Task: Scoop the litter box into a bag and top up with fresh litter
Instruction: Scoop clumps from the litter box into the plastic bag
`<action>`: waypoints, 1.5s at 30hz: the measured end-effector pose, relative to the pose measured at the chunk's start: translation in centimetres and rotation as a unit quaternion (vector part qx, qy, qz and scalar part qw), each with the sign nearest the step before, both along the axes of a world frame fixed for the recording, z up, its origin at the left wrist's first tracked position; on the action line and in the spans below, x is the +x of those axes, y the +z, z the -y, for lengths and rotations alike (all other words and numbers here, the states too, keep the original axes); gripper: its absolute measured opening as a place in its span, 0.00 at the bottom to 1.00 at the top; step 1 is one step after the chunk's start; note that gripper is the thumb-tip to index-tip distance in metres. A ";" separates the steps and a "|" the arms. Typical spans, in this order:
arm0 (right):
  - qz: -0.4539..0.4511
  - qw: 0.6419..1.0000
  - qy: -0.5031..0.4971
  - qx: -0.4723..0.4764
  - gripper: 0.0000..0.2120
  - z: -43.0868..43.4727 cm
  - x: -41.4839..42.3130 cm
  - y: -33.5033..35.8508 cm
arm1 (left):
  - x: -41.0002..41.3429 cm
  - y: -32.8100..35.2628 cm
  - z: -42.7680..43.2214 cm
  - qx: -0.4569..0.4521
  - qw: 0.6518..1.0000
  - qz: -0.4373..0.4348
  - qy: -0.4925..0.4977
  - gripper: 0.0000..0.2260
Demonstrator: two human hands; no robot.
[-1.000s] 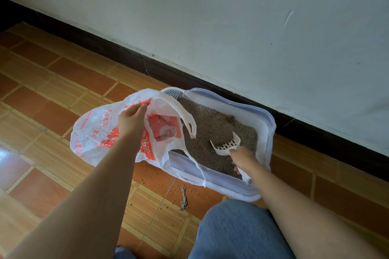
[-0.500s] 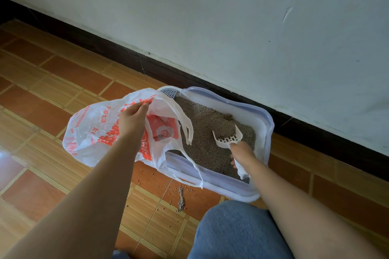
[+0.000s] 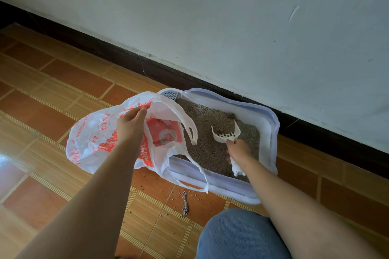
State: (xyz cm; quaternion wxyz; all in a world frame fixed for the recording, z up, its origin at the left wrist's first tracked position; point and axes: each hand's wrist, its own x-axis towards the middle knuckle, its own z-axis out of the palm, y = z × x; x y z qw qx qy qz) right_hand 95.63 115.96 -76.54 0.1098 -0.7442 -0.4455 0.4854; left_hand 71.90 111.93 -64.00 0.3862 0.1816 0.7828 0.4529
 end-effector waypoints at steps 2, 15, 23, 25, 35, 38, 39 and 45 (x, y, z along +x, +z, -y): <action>-0.011 1.000 0.011 0.015 0.11 0.3 0.2 0.1 | -0.2 0.0 0.0 0.003 1.000 0.001 0.003 0.15; -0.043 0.996 0.075 0.034 0.07 0.8 0.4 1.8 | -0.8 0.4 0.2 0.009 1.000 0.011 0.015 0.13; 0.016 0.992 0.125 0.002 0.11 0.6 2.4 2.3 | -1.1 0.4 0.2 0.018 1.000 0.016 0.018 0.13; 0.061 0.982 0.177 -0.016 0.13 0.4 2.7 2.4 | -1.1 0.4 0.1 0.013 1.000 0.017 0.018 0.13; 0.248 0.939 0.229 -0.058 0.15 -1.1 0.7 4.0 | -1.2 0.0 -0.3 -0.002 0.999 0.024 0.021 0.14; 0.259 0.940 0.211 -0.077 0.16 -1.8 0.4 4.1 | -1.2 -0.3 -0.4 -0.002 1.000 0.025 0.019 0.13; 0.258 0.940 0.210 -0.077 0.16 -2.1 0.3 4.0 | -1.2 -0.4 -0.5 -0.003 0.999 0.026 0.018 0.12; 0.244 0.944 0.216 -0.046 0.12 -2.8 -1.7 3.1 | -1.3 -0.6 -0.9 -0.008 1.000 0.026 0.013 0.13</action>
